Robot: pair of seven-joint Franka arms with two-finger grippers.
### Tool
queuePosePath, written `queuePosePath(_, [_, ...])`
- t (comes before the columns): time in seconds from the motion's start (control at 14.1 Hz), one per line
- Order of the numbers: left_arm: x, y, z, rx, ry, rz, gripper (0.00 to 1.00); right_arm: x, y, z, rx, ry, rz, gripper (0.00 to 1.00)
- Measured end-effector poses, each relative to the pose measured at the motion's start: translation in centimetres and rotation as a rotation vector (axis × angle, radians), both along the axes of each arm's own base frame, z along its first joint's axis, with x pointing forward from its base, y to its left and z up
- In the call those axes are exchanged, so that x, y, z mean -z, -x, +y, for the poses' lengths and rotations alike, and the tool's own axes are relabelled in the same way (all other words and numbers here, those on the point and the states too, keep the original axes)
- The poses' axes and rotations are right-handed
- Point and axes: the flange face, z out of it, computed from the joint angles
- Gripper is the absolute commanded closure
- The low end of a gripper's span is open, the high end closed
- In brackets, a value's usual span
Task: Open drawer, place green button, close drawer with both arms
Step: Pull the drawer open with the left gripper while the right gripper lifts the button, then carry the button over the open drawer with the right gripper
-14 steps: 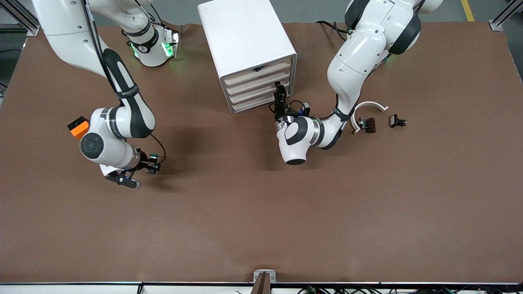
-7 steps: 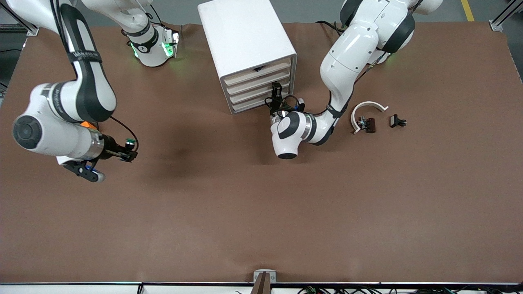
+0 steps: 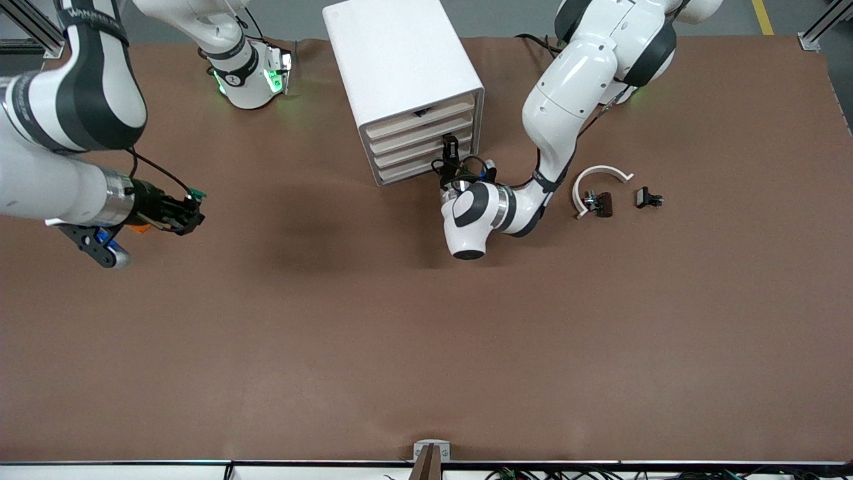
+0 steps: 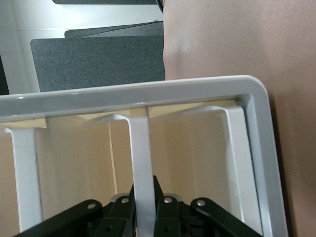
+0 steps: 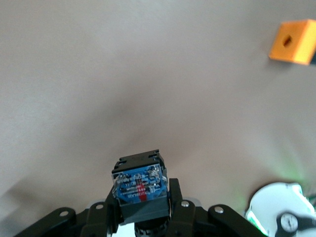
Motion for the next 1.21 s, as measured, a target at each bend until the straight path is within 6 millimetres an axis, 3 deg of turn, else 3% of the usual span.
queuePosePath(0.21, [0.1, -0.4, 0.4, -0.008, -0.003, 0.000, 0.97, -3.1, 1.8, 2.9, 0.088, 0.030, -0.001, 1.00])
queuePosePath(0.36, [0.1, -1.0, 1.0, -0.023, -0.004, 0.002, 0.96, -3.7, 2.4, 6.3, 0.111, 0.045, -0.017, 1.00])
queuePosePath(0.64, [0.4, -2.7, 2.6, -0.077, 0.000, 0.015, 0.94, -2.9, 3.6, 13.9, 0.145, 0.070, -0.050, 1.00])
queuePosePath(1.21, [1.2, -5.5, 5.3, -0.186, 0.012, 0.050, 0.94, 1.1, 5.0, 22.3, 0.219, 0.111, -0.059, 1.00])
